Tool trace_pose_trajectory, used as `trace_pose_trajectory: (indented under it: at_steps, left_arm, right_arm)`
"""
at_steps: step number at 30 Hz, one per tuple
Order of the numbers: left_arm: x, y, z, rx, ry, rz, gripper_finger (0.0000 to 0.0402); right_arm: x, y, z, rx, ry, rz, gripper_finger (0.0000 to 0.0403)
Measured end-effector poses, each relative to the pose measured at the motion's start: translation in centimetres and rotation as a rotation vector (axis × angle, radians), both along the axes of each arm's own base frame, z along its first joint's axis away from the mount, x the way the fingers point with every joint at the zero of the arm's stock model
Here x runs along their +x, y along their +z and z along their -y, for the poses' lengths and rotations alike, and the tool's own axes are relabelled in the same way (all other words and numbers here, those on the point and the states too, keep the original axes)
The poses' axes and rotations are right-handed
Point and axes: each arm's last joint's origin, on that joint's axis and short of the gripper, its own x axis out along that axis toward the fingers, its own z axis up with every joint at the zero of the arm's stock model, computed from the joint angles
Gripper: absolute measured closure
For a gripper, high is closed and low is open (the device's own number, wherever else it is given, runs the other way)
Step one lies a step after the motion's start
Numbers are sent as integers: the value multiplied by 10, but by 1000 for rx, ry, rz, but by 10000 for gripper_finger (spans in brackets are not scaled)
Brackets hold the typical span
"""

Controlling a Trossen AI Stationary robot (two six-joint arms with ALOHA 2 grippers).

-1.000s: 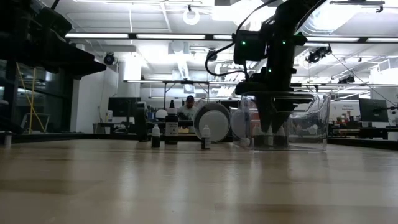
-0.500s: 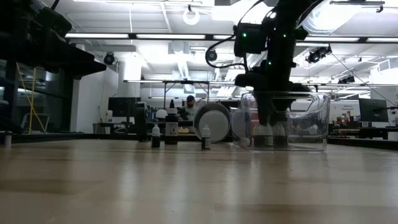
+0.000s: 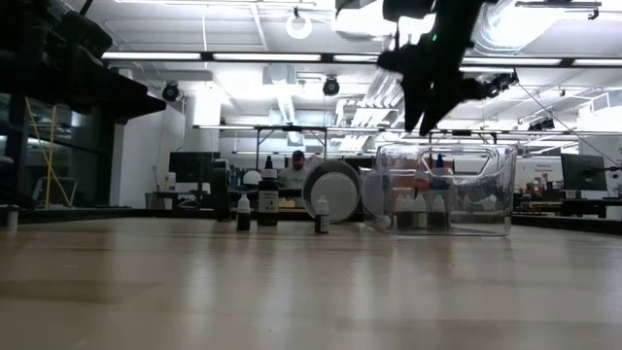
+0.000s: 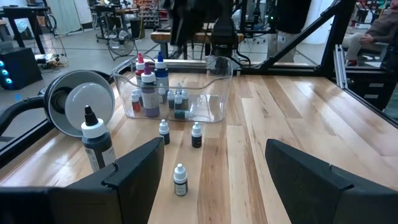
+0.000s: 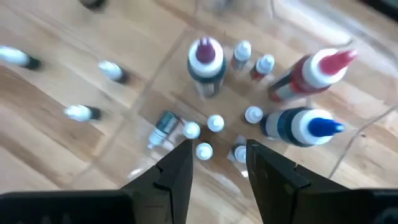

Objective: Pick & Place food coloring
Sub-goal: Put the small green food coloring basket into the transparent bin

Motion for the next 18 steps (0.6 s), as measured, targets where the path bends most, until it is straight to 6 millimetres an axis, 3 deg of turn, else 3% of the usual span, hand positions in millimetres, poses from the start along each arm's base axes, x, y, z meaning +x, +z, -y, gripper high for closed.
trace_pose_trajectory:
  at_steps: [7, 11, 18]
  left_arm:
    - [0, 0, 0, 0, 0, 0, 124]
    - [0, 0, 0, 0, 0, 0, 124]
    - [0, 0, 0, 0, 0, 0, 124]
  right_arm:
    - [-15, 35, -16, -73, 14, 187, 265]
    - [-8, 47, -25, -118, 99, 282, 265]
    - [12, 71, -32, -170, 232, 255, 265]
